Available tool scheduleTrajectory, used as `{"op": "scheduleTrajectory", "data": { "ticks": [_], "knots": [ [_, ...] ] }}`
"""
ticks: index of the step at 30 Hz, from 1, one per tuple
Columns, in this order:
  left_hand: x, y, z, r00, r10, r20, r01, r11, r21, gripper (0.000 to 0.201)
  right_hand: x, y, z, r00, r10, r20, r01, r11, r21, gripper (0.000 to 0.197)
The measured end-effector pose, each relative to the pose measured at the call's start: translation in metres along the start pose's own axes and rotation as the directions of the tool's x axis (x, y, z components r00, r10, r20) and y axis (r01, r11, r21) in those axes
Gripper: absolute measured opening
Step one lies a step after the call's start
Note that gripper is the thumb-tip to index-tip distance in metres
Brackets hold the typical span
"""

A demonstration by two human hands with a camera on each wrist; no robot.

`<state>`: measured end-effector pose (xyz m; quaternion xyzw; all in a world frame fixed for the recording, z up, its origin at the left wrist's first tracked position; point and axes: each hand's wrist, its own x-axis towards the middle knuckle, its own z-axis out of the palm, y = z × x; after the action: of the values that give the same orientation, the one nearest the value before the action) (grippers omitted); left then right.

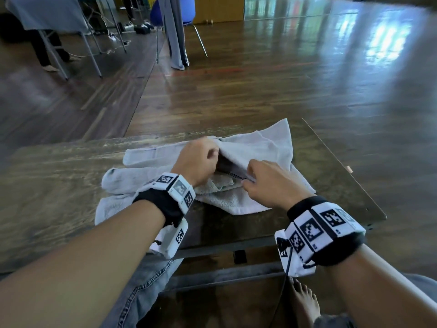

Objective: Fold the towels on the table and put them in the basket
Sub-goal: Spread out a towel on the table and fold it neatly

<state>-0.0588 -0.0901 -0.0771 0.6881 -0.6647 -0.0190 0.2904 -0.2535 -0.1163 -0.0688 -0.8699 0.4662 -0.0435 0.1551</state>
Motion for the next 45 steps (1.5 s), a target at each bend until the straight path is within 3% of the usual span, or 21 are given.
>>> {"op": "scheduleTrajectory", "data": {
  "ticks": [3, 6, 10, 11, 13, 16, 18, 20, 23, 27, 31, 33, 36, 37, 39, 41, 42, 43, 45],
  "knots": [
    [0.005, 0.026, -0.024, 0.969, 0.092, -0.231, -0.113, 0.99, -0.081, 0.017, -0.003, 0.002, -0.005, 0.988, 0.065, -0.14, -0.052, 0.994, 0.097, 0.045],
    [0.005, 0.057, -0.04, 0.935, 0.202, -0.293, -0.247, 0.961, -0.124, 0.013, -0.008, 0.002, -0.011, 0.966, 0.116, -0.232, -0.069, 0.978, 0.199, 0.06],
    [-0.003, 0.077, -0.045, 0.946, 0.251, -0.207, -0.284, 0.947, -0.152, 0.004, -0.012, 0.007, -0.02, 0.945, 0.12, -0.304, -0.034, 0.961, 0.274, 0.02],
    [-0.006, 0.076, -0.044, 0.95, 0.239, -0.201, -0.271, 0.951, -0.151, 0.004, -0.013, 0.007, -0.023, 0.932, 0.11, -0.345, 0.011, 0.944, 0.331, 0.018],
    [-0.012, 0.073, -0.039, 0.967, 0.15, -0.206, -0.188, 0.966, -0.179, 0.011, -0.015, 0.007, -0.03, 0.89, 0.091, -0.446, 0.167, 0.846, 0.506, 0.02],
    [-0.014, 0.065, -0.028, 0.98, -0.018, -0.196, -0.019, 0.983, -0.183, 0.027, -0.02, 0.003, -0.037, 0.847, 0.065, -0.527, 0.377, 0.625, 0.683, 0.021],
    [-0.013, 0.061, -0.023, 0.979, -0.098, -0.181, 0.072, 0.987, -0.143, 0.019, -0.022, 0.003, -0.038, 0.824, 0.078, -0.562, 0.441, 0.533, 0.721, 0.018],
    [-0.011, 0.058, -0.023, 0.969, -0.191, -0.155, 0.176, 0.978, -0.11, 0.004, -0.023, 0.004, -0.037, 0.799, 0.135, -0.586, 0.469, 0.47, 0.748, 0.016],
    [-0.007, 0.053, -0.032, 0.934, -0.339, -0.11, 0.327, 0.938, -0.114, 0.03, -0.019, 0.008, -0.035, 0.769, 0.195, -0.609, 0.46, 0.492, 0.739, 0.015],
    [-0.002, 0.054, -0.055, 0.914, -0.368, -0.173, 0.347, 0.928, -0.138, 0.054, -0.016, 0.01, -0.035, 0.833, 0.195, -0.518, 0.365, 0.51, 0.779, 0.019],
    [0.008, 0.056, -0.074, 0.904, -0.419, -0.086, 0.348, 0.837, -0.422, 0.049, -0.023, 0.005, -0.032, 0.909, 0.12, -0.398, 0.255, 0.595, 0.762, 0.015],
    [0.007, 0.061, -0.077, 0.917, -0.399, -0.015, 0.346, 0.813, -0.469, 0.047, -0.028, -0.004, -0.026, 0.952, 0.002, -0.307, 0.249, 0.583, 0.774, 0.027],
    [-0.001, 0.071, -0.076, 0.952, -0.294, 0.086, 0.304, 0.876, -0.374, 0.055, -0.033, -0.017, -0.013, 0.972, -0.071, -0.223, 0.221, 0.592, 0.775, 0.054],
    [-0.005, 0.073, -0.075, 0.96, -0.243, 0.141, 0.277, 0.904, -0.326, 0.052, -0.031, -0.017, -0.009, 0.972, -0.049, -0.23, 0.209, 0.629, 0.749, 0.049],
    [-0.014, 0.073, -0.072, 0.958, -0.128, 0.257, 0.203, 0.936, -0.287, 0.039, -0.029, -0.016, -0.005, 0.969, -0.008, -0.248, 0.191, 0.659, 0.727, 0.022],
    [-0.021, 0.071, -0.069, 0.947, -0.063, 0.315, 0.155, 0.949, -0.275, 0.024, -0.028, -0.013, -0.007, 0.97, 0.051, -0.24, 0.152, 0.642, 0.751, 0.012],
    [-0.024, 0.068, -0.067, 0.952, -0.048, 0.301, 0.127, 0.96, -0.249, 0.031, -0.029, -0.012, -0.009, 0.971, 0.084, -0.225, 0.129, 0.61, 0.782, 0.013],
    [-0.027, 0.065, -0.066, 0.961, -0.044, 0.272, 0.109, 0.968, -0.227, 0.038, -0.03, -0.012, -0.011, 0.97, 0.119, -0.212, 0.11, 0.561, 0.82, 0.013],
    [-0.029, 0.062, -0.067, 0.975, -0.066, 0.213, 0.116, 0.966, -0.232, 0.026, -0.034, -0.013, -0.018, 0.965, 0.185, -0.187, 0.088, 0.444, 0.892, 0.009]
  ]
}}
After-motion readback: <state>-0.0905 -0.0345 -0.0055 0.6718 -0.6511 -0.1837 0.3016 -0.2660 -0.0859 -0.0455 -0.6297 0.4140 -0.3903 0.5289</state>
